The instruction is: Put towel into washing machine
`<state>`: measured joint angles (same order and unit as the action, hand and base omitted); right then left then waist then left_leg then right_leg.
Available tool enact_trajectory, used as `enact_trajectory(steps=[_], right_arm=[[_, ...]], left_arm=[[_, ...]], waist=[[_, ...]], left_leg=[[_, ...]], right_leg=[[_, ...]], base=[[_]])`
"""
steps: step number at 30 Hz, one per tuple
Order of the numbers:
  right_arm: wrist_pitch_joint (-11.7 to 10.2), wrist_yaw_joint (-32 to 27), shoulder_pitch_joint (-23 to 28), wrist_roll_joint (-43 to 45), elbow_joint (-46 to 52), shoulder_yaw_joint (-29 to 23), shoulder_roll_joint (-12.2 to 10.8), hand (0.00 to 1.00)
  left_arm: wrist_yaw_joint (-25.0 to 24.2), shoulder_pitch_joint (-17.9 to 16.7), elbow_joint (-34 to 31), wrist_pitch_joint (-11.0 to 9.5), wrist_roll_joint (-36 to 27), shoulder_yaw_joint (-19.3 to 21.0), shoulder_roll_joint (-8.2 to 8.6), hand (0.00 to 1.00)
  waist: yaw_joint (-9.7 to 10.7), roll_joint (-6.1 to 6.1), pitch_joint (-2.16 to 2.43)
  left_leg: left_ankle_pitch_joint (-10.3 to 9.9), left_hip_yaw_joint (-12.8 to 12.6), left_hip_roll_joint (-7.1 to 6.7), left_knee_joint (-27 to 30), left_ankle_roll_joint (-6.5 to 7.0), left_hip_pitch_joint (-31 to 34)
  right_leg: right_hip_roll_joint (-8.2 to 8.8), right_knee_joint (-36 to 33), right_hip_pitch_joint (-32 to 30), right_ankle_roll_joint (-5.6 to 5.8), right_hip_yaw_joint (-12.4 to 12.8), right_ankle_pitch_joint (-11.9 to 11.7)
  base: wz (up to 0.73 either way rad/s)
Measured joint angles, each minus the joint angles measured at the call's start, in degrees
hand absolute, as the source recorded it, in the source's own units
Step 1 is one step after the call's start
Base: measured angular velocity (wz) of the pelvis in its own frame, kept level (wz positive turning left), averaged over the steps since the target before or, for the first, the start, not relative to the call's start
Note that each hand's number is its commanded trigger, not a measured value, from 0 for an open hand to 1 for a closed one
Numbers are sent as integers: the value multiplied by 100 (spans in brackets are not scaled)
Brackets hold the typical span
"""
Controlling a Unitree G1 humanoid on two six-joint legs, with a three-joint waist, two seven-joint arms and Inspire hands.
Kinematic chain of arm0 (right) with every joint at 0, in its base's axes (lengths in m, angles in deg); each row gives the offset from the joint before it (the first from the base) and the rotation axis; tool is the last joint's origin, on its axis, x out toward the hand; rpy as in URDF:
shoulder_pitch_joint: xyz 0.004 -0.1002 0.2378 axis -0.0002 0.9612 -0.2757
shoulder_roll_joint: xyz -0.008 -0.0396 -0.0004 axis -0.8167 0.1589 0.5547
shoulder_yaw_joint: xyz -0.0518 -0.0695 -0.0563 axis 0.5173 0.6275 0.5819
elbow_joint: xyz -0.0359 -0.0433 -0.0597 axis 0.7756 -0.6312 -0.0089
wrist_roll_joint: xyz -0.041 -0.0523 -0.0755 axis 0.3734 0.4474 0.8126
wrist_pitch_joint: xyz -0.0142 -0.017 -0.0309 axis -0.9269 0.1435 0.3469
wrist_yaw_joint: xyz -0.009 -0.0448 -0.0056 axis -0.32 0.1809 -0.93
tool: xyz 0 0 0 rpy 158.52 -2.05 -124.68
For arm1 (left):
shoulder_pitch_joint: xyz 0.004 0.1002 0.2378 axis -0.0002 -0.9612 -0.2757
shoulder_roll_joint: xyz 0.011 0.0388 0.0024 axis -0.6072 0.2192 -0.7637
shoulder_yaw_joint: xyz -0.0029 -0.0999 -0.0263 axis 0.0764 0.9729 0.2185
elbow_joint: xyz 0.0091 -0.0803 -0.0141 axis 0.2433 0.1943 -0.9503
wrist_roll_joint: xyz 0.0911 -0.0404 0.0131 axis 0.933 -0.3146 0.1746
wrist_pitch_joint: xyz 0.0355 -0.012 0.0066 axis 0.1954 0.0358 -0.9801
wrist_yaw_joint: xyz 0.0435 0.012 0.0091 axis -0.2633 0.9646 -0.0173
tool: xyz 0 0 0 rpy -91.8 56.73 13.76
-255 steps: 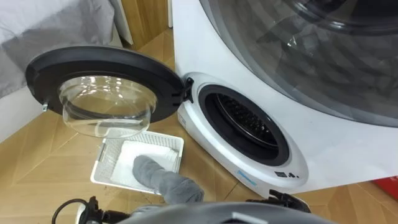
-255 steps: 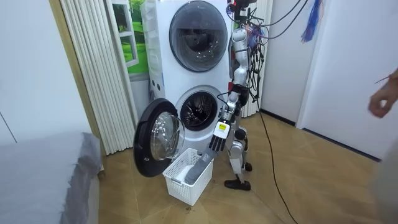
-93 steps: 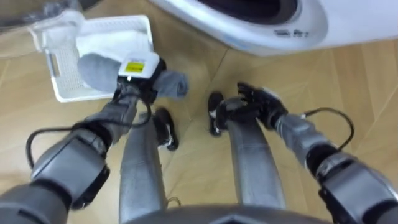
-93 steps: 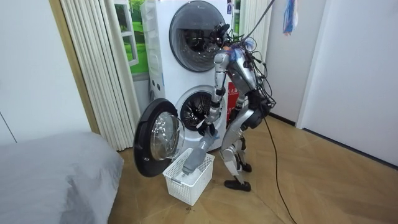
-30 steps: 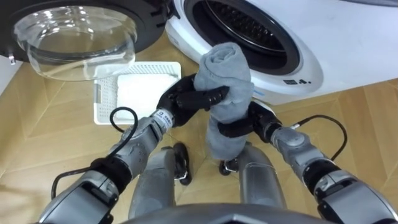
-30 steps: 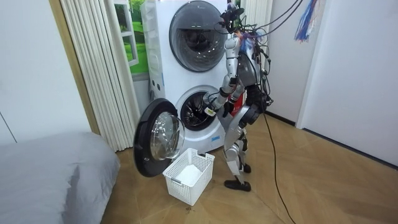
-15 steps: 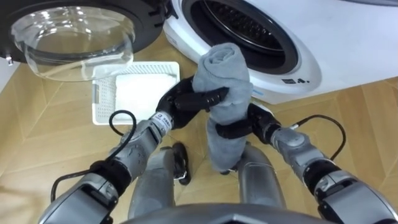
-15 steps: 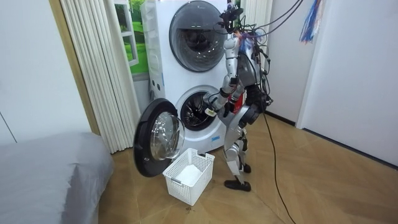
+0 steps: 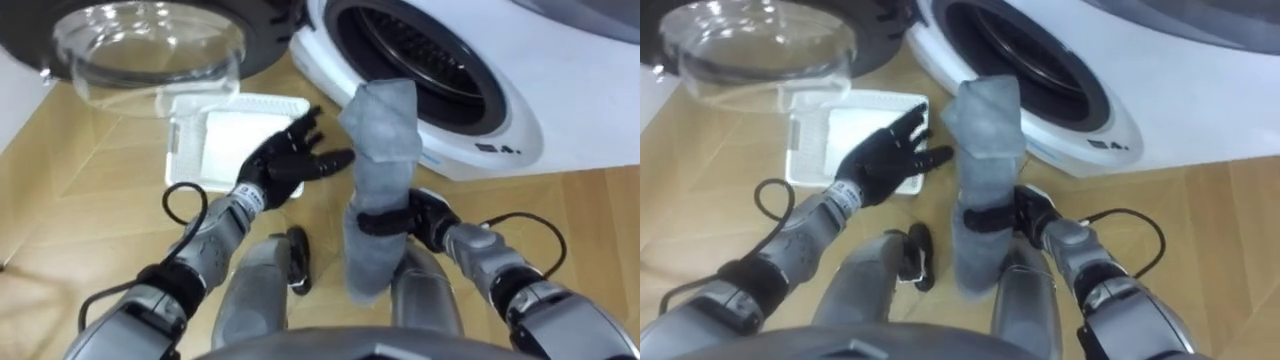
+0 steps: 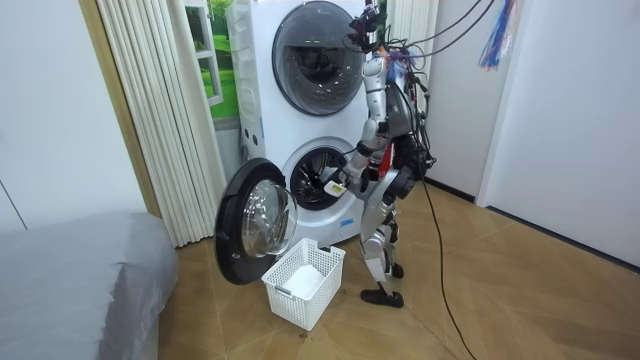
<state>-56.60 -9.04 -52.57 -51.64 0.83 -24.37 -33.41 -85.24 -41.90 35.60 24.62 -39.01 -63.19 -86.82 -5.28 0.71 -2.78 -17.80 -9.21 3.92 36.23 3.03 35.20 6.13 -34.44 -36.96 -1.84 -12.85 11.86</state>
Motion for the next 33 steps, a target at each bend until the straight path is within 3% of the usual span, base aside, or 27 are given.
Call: enact_trajectory(steps=[4,9,18,22,25,30,33], right_arm=[[130,134,-102,-202,-257,-193,4,100],[415,165,-367,-580,-587,-285,4,100],[694,159,-490,-893,-699,-670,45,100],[787,151,-689,-1215,-755,-854,189,100],[893,153,-760,-1578,-798,-1041,311,100],[1021,144,-897,-2309,-901,-1325,537,100],[1126,140,-1005,-2912,-990,-1388,688,100]], left_arm=[[200,-141,-37,47,177,160,7,0],[431,-91,-31,163,209,381,13,0],[638,-93,-32,513,219,461,51,0],[790,-64,-32,536,212,557,160,0],[796,-55,-32,644,220,571,152,0],[798,-73,-106,659,324,562,89,0],[803,-131,-232,719,337,563,59,0]], waist=[[6,-9,-6],[9,-74,-46],[-15,-139,-87],[-19,-175,-107],[-67,-181,-110],[-135,-286,-153],[-149,-350,-143]], left_leg=[[41,39,-72,-81,14,3],[41,56,-74,-79,13,17],[46,161,-81,-58,6,128],[65,163,-183,-16,39,221],[73,195,-206,38,50,260],[121,236,-305,134,89,391],[139,329,-380,188,110,445]], right_leg=[[81,-2,-15,23,-18,18],[87,2,-14,21,-75,20],[97,36,-32,19,-181,23],[235,-173,-200,26,-220,74],[277,-231,-214,18,-308,81],[443,-433,-331,17,-326,150],[527,-522,-350,29,-394,182]], base=[[9],[0],[5],[5],[7],[15],[18]])
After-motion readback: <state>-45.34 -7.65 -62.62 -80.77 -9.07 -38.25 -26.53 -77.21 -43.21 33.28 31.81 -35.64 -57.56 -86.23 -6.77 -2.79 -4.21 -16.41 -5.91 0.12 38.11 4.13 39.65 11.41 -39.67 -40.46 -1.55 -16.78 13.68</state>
